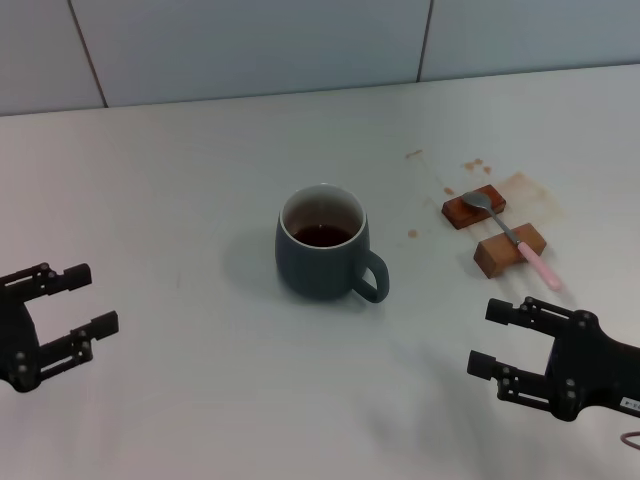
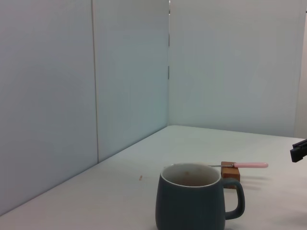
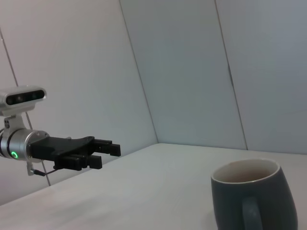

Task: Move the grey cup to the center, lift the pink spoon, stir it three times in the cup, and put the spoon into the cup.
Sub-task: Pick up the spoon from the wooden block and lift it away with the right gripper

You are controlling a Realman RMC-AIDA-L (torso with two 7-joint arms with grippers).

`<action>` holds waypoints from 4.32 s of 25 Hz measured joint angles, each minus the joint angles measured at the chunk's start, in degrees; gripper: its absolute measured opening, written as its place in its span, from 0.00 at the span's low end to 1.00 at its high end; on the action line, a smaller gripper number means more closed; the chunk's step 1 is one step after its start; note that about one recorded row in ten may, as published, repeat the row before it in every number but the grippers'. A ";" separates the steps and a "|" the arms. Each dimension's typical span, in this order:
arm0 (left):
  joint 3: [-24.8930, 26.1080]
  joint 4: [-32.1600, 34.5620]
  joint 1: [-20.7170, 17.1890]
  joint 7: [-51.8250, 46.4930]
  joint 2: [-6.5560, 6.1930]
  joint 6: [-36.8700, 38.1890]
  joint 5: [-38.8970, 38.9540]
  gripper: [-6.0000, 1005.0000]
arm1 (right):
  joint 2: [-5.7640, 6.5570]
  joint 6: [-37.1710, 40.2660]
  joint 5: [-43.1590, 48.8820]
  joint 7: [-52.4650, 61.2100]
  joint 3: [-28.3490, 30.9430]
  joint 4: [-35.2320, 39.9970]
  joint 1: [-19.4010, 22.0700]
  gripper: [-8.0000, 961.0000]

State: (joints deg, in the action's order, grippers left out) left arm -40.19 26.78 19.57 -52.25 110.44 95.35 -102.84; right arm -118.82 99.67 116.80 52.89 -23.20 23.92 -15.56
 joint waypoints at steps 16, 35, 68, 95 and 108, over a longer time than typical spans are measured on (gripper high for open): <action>3.26 0.31 -1.11 1.03 1.21 -0.29 0.21 0.81 | -0.25 3.88 -6.87 16.23 17.56 -24.10 3.18 0.65; 3.41 0.38 -1.56 1.89 1.78 -0.35 0.51 0.81 | 0.00 -8.78 -6.60 55.75 22.48 -18.51 9.26 0.64; 6.92 0.38 -2.48 1.12 2.18 0.20 0.59 0.81 | 0.00 -19.13 -4.82 60.47 22.27 -18.28 2.77 0.62; 9.22 0.38 -2.87 1.10 2.22 0.74 0.71 0.81 | 0.26 -22.74 -4.97 61.96 22.07 -18.30 -1.17 0.61; 10.76 0.38 -2.98 1.15 2.23 2.50 0.71 0.81 | 0.22 -23.18 -4.62 62.04 22.06 -18.30 -1.74 0.60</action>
State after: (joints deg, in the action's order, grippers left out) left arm -29.44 27.16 16.59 -51.10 112.67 97.85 -102.13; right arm -118.60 76.49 112.18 114.93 -1.14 5.63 -17.30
